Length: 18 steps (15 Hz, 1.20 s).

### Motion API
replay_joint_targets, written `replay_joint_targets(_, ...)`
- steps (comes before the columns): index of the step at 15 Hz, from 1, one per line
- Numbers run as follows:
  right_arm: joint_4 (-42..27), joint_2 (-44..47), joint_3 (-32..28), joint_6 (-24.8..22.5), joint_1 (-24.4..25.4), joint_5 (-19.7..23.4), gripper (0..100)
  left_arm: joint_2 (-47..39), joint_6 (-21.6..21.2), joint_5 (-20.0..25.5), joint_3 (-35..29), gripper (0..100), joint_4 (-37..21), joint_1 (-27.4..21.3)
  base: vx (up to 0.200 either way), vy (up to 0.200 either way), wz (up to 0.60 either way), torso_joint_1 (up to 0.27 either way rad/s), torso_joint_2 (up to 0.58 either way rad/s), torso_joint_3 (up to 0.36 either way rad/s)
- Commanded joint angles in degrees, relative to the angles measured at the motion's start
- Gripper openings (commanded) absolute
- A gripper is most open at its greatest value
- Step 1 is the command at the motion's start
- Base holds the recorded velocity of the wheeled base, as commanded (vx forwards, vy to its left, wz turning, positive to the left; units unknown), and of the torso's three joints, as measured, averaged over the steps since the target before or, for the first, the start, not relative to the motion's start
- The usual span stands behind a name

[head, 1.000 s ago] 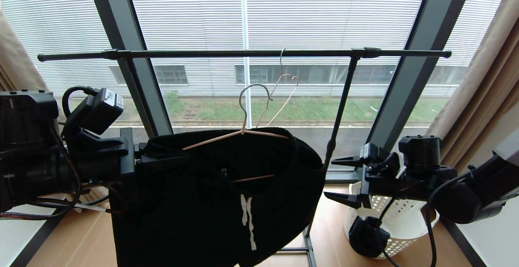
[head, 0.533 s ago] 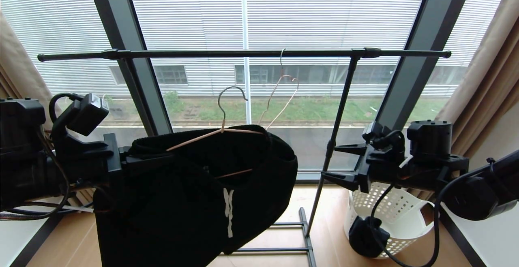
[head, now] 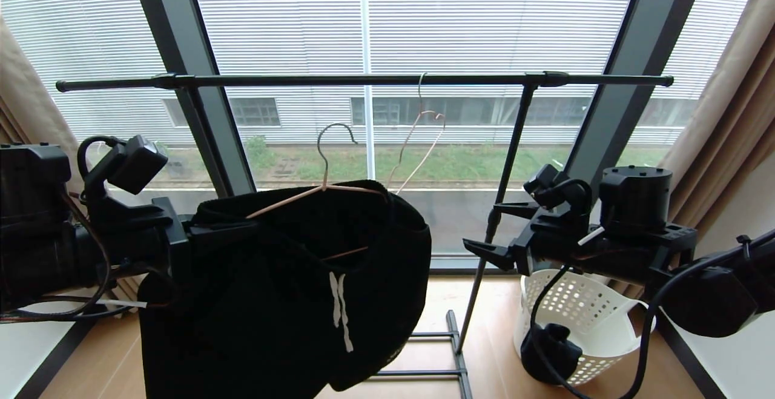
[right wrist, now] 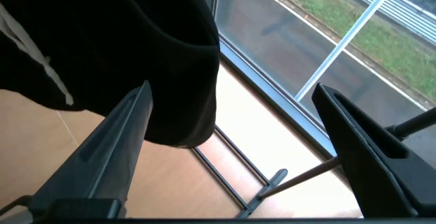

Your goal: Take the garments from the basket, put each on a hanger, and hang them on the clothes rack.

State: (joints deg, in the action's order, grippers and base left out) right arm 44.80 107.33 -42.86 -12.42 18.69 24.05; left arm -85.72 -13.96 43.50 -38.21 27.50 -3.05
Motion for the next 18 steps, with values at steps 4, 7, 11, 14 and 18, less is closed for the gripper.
replay_joint_targets(4, -0.1, -0.1, -1.3, 1.7, 0.5, -2.2, 100, -2.0, 1.9, -7.7, -1.8, 0, 0.0, -3.1, 0.000, 0.000, 0.00, 0.000, 0.00, 0.000)
replay_joint_targets(7, -0.1, 0.1, -1.4, 1.7, 0.5, -2.3, 100, -2.9, 1.8, -8.7, -0.5, 0, 0.0, -3.1, 0.000, 0.000, 0.00, 0.000, 0.00, 0.000)
replay_joint_targets(11, -0.1, 0.5, -1.6, 1.7, 0.5, -3.2, 100, -3.0, 1.2, -8.8, 4.6, 0, 0.0, -2.9, 0.000, 0.000, 0.00, 0.000, 0.00, 0.000)
replay_joint_targets(14, -0.2, 0.6, -1.6, 1.7, 0.5, -3.2, 100, -3.3, 1.0, -8.9, 7.5, 0, 0.0, -2.1, 0.000, 0.000, 0.00, 0.000, 0.00, 0.000)
replay_joint_targets(18, -0.2, 0.7, -1.6, 1.7, 0.6, -3.2, 100, -6.1, 0.7, -10.4, 8.0, 0, 0.1, -0.5, 0.000, 0.000, 0.00, 0.000, 0.00, 0.000)
